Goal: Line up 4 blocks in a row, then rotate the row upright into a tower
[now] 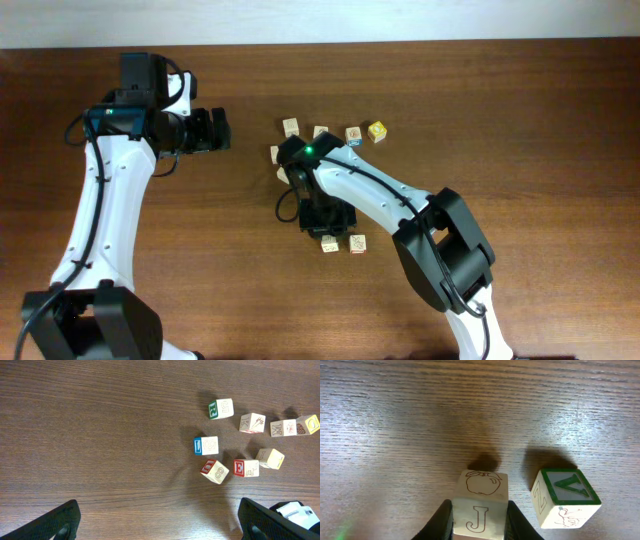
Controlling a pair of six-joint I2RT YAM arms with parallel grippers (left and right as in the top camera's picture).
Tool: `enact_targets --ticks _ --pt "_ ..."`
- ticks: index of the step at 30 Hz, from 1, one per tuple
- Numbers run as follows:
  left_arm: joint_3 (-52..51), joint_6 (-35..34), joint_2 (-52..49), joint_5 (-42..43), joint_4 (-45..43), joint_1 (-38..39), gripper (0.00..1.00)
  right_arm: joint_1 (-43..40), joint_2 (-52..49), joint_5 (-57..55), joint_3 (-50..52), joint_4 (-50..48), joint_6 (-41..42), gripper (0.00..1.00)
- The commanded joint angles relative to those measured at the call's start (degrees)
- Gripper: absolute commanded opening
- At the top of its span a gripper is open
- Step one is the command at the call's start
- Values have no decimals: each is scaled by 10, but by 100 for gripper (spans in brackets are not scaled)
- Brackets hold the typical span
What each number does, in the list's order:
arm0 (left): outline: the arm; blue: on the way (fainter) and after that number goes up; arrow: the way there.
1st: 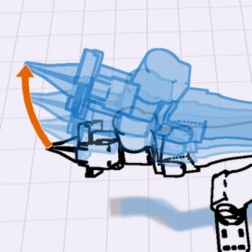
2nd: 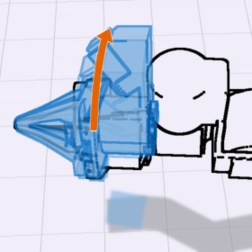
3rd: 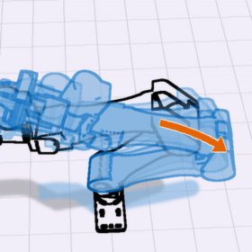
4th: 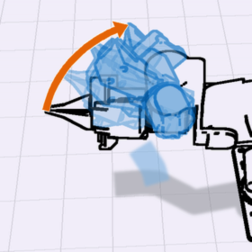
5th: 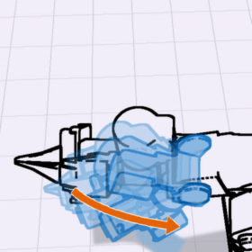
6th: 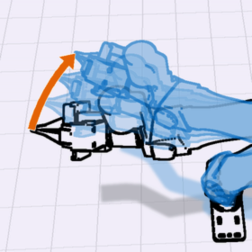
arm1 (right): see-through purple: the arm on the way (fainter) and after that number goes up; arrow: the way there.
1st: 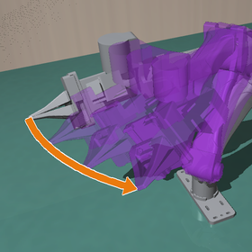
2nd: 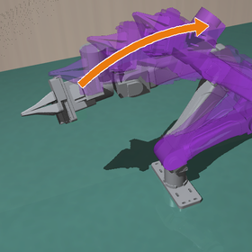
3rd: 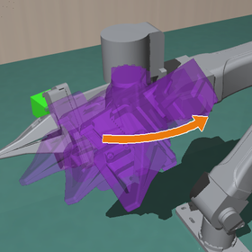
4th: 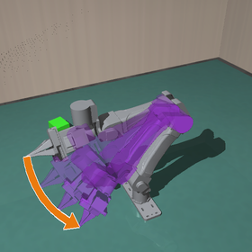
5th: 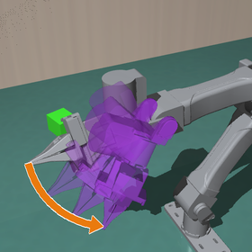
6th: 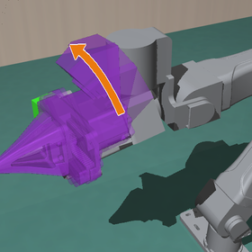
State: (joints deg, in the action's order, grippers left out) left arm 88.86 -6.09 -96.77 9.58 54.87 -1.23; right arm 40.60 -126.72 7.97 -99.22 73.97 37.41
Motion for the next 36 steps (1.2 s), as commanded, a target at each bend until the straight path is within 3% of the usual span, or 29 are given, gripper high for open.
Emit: enact_targets --ticks 1,6,9,13,21,26,33,36 --pt "12 -3 -3 0 -1 1 99 3 -4 -25 -3 9 21 22" --pt "12 -3 -3 0 -1 1 99 3 -4 -26 7 11 21 23" --pt "12 -3 -3 0 0 1 99 3 -4 -27 10 9 21 34" --pt "12 -3 -3 0 -1 1 99 -5 -4 -26 7 11 21 37" --pt "12 -3 -3 0 -1 1 99 -50 -4 -31 -131 62 -38 42" --pt "12 -3 -3 0 -1 1 99 -101 -8 -101 -157 -48 -3 44" --pt "12 -3 -3 0 0 1 99 -124 -79 -102 -153 -153 36 51" --pt "12 -3 -3 0 -1 1 99 -125 -95 -102 -153 -150 36 43"
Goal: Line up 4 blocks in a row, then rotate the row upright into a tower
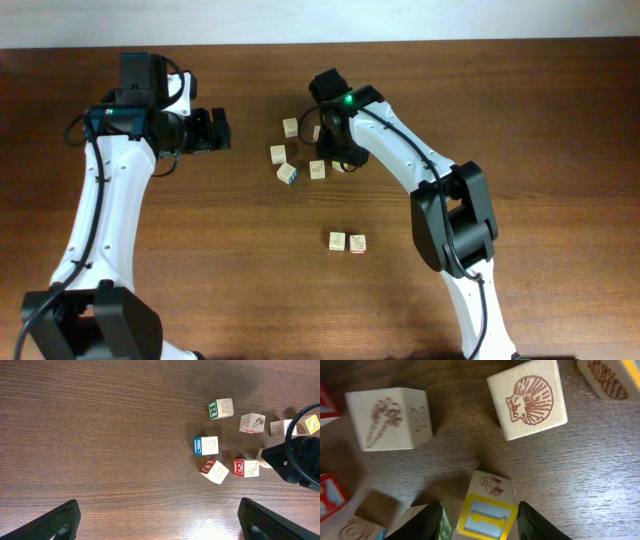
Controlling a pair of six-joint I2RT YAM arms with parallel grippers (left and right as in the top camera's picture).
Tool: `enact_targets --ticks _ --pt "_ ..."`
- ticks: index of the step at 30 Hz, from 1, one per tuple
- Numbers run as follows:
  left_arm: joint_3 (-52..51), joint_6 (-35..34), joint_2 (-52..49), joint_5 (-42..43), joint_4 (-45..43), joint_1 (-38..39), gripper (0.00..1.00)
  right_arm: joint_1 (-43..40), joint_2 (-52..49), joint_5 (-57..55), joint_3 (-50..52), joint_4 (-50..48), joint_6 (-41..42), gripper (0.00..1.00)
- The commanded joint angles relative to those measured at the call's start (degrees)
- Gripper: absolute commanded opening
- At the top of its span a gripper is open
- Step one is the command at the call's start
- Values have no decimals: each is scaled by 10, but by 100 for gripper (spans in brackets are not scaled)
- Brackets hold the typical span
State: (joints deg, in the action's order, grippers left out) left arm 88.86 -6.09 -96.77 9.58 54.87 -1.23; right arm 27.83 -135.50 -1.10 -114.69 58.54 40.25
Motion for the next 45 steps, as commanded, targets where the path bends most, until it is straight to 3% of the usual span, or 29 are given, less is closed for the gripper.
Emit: enact_targets --ticks 1,3,6,13,17,21,29,36,42,45 --pt "12 -3 -3 0 -1 1 99 3 -7 -11 2 9 7 38" --pt "12 -3 -3 0 -1 1 99 3 -7 -11 2 18 5 28" --pt "12 -3 -3 0 0 1 99 3 -6 -8 -1 47 -10 23" --pt "12 -3 -3 0 1 1 99 19 -2 125 -89 236 -101 23" --pt "12 -3 -3 0 1 -3 99 72 -2 133 -84 246 -100 23" --pt "12 -3 -3 0 1 -3 99 132 -2 73 -51 234 -36 23" --pt "12 -3 -3 0 1 -4 99 156 -2 70 39 203 -7 23" --pt "12 -3 -3 0 1 -4 99 160 -2 102 39 238 -8 32" --pt "12 -3 -3 0 1 -4 99 160 -2 95 35 244 -10 51" --pt "12 -3 -3 0 1 -4 99 159 -2 90 -7 250 -26 52"
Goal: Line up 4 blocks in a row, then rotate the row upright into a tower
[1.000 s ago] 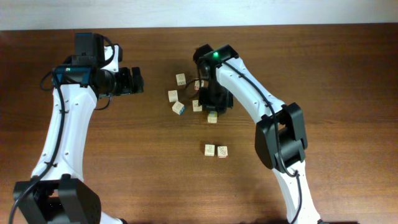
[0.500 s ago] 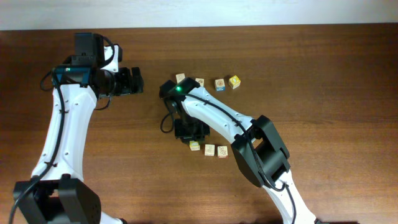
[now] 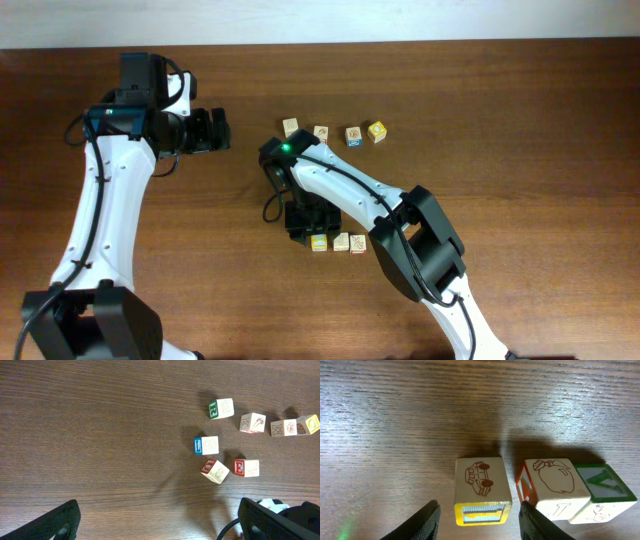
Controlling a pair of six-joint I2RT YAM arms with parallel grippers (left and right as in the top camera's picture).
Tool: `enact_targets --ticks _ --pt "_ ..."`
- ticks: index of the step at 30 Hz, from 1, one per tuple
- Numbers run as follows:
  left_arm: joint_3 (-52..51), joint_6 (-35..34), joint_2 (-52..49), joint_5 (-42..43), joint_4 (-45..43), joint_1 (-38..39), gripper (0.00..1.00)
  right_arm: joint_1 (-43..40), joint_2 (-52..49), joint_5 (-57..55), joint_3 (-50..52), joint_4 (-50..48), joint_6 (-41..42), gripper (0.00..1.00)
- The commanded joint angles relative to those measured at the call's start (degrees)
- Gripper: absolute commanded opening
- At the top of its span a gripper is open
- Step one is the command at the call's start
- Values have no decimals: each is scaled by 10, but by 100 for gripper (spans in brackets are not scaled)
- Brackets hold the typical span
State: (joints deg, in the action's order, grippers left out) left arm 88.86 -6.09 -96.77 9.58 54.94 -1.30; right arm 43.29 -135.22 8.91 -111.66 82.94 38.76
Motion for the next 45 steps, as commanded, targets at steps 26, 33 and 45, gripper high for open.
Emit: enact_targets --ticks 26,33,45 --pt "12 -3 -3 0 0 -3 99 -106 -66 -78 -111 -192 -139 26" --pt "12 -3 -3 0 0 -3 99 -76 -41 87 -113 -118 -95 24" --pt "12 -3 -3 0 0 -3 99 10 -41 -15 -112 -12 -26 24"
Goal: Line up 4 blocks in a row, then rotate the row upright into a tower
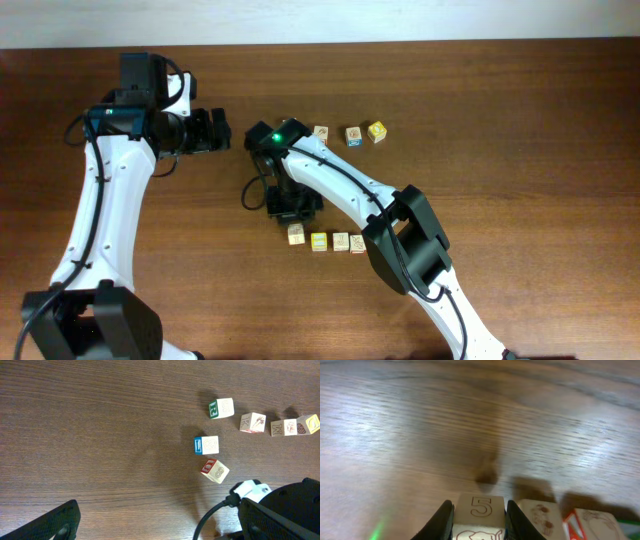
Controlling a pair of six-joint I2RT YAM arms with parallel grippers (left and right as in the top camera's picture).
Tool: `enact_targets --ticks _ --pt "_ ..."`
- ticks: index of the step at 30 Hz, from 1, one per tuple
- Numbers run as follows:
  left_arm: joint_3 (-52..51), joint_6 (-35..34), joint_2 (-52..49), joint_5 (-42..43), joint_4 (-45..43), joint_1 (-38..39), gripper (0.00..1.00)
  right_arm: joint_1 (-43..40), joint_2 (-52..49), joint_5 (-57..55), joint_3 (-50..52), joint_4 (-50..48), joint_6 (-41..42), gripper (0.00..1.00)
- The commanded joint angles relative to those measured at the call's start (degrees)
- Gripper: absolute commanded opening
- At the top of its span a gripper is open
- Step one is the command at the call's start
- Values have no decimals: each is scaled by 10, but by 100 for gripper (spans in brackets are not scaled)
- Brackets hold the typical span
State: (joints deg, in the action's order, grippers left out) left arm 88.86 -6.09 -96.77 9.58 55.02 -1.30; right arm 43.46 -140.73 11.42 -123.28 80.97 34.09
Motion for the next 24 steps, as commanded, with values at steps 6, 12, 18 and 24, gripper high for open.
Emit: enact_targets --ticks 6,12,18,24 --pt "12 -3 -3 0 0 -3 99 30 14 -74 4 14 31 25" --pt "12 -3 -3 0 0 -3 99 31 14 -78 4 14 35 27" --pt "12 -3 -3 0 0 -3 99 31 14 -78 13 14 35 27" --pt "12 -3 -3 0 0 -3 99 32 14 -71 16 13 35 40"
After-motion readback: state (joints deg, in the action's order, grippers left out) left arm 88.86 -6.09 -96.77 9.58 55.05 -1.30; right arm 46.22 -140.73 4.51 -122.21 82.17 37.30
